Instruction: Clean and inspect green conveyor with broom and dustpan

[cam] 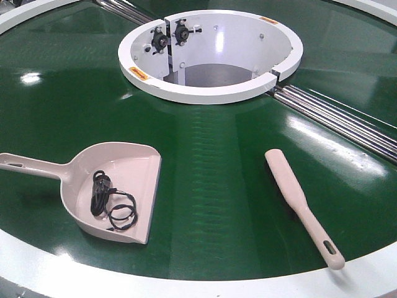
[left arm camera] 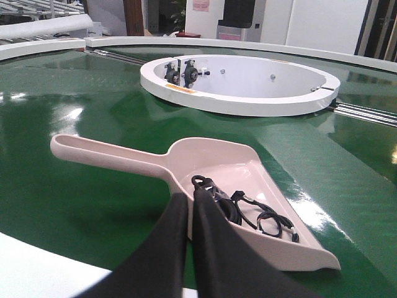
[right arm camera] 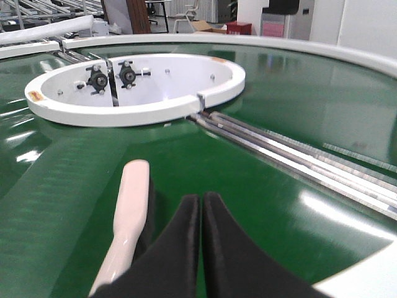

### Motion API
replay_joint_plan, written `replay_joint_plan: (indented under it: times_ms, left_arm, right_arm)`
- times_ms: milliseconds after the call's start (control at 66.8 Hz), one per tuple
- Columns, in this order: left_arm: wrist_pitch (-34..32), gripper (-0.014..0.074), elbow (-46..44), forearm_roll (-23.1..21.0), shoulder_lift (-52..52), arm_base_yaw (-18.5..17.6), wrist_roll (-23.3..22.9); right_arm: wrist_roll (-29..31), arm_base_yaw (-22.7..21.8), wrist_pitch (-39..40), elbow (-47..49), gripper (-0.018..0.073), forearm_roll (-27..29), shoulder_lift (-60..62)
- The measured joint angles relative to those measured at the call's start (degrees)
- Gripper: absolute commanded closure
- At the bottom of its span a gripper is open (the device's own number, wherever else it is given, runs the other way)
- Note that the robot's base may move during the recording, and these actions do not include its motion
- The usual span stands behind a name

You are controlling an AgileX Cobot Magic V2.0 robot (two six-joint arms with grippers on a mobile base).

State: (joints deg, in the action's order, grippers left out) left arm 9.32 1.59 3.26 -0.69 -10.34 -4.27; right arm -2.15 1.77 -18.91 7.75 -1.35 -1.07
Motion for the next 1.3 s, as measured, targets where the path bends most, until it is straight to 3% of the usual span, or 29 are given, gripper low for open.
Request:
replay_joint_plan:
  times_ms: [255, 509, 1303]
  left_arm:
    - [-0.2, 0.0603, 0.0, 0.0, 0.0, 0.0, 0.0]
    - [-0.3, 0.0603, 0.0, 0.0, 0.0, 0.0, 0.0]
    - [-0.4, 0.0603, 0.0, 0.0, 0.0, 0.0, 0.0]
  right_arm:
    - [-6.1, 0.0, 10.2, -9.3, 0.0568, 0.3, 1.6]
    - [-5.3, 0.0, 16.6, -9.3, 0.0568, -1.2, 1.7]
    - [-5.2, 0.0, 17.0, -9.3, 0.0568, -1.2, 1.7]
